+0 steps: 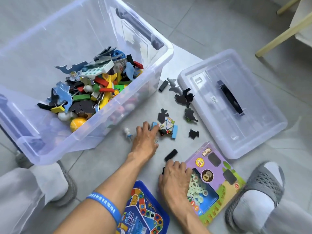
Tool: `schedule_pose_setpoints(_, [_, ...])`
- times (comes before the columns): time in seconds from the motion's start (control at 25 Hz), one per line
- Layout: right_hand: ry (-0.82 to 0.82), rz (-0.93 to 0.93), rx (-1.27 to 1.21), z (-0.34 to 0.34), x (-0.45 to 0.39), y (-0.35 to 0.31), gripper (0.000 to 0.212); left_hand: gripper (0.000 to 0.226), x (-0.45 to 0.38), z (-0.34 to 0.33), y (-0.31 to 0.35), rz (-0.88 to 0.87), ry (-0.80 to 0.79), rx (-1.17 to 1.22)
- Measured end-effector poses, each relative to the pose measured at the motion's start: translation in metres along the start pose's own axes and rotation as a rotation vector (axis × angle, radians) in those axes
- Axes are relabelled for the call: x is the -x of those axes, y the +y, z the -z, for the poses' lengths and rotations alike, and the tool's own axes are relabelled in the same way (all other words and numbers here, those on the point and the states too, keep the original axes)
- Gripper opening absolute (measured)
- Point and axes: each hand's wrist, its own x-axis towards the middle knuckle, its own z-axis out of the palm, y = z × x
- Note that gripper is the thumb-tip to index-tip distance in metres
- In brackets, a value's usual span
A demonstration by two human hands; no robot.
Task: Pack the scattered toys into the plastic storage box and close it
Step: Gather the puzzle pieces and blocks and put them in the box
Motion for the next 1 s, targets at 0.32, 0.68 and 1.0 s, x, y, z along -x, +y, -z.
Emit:
schedule_pose_setpoints(0.32, [0.088,-0.211,-0.645,0.028,-0.027,0.012,0.009,0.021,0.024,-0.018,-0.012,0.1,0.156,0.303])
schedule_pose_setpoints(0.68, [0.16,0.368,-0.018,0.008,-0.044,0.038,0.022,0.005,0.019,-0.018,-0.017,0.296,0.184,0.481])
schedule_pose_setpoints(1.0, [0.022,0.171,-0.451,0.025,-0.052,0.039,0.015,0.022,0.02,0.02,-0.004,0.518,0.143,1.63])
